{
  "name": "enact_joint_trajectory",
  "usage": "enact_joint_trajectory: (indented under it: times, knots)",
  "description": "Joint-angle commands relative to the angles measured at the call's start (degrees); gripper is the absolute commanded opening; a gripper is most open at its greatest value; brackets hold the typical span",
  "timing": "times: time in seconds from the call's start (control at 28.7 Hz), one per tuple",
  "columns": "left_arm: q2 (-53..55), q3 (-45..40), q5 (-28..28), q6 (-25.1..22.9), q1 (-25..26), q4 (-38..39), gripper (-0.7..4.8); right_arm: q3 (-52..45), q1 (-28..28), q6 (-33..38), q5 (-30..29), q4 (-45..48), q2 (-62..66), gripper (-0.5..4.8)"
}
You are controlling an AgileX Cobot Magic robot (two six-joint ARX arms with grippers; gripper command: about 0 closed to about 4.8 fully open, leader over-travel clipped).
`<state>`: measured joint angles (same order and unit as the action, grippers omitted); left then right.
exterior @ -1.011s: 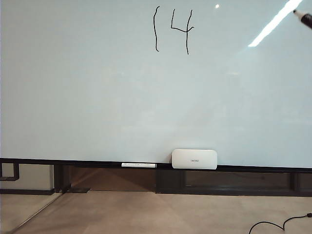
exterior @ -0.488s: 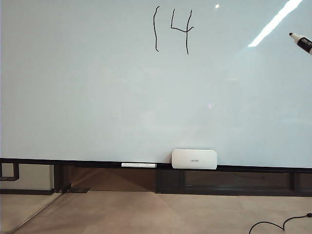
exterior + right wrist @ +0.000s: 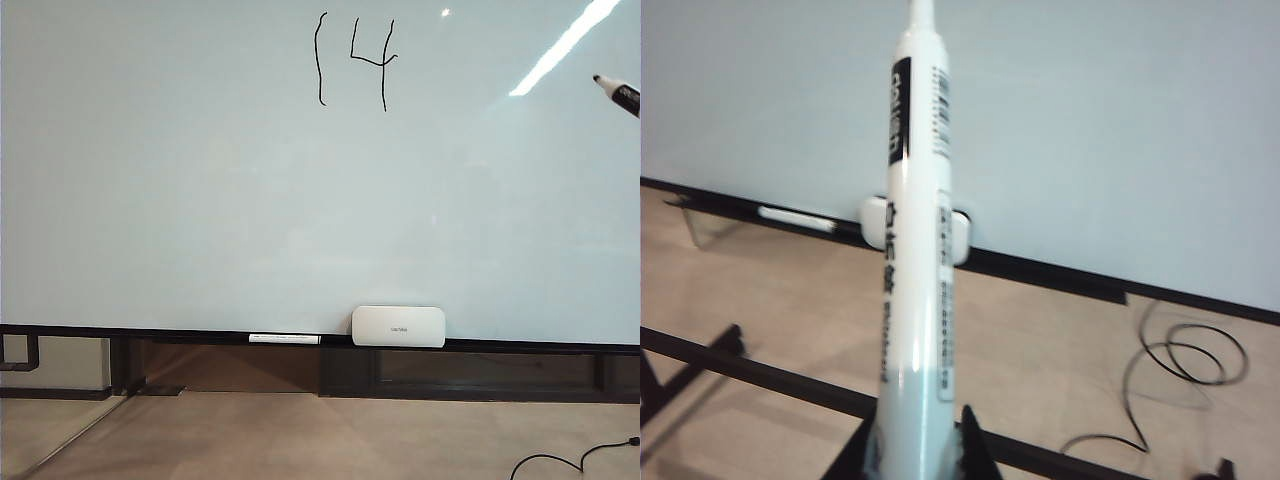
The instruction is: Reach to the right to find the marker pen, pick it up, and write the number 14 on the whiteboard.
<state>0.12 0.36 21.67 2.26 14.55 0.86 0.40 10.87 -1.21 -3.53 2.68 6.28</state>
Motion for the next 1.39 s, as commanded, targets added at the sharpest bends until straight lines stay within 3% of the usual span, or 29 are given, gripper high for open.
enact_joint_trajectory:
  times: [0.03,0.38,0.52,1.39]
  knots:
    - [0.0,0.2,0.2,-0.3,0.0,-0.3,-0.06,0.2,-0.1,-0.6,0.8,0.5,0.0,-0.01]
    - [0.0,0.2,1.1,0.3,0.0,1.3,-0.06,0.2,0.0,-0.3,0.4,0.6,0.0,-0.01]
    - [0.0,0.2,0.5,3.8,0.0,-1.5,-0.06,0.2,0.0,-0.3,0.4,0.6,0.0,-0.01]
    - [0.0,0.2,0.2,3.8,0.1,-0.7,-0.06,0.2,0.0,-0.3,0.4,0.4,0.0,-0.01]
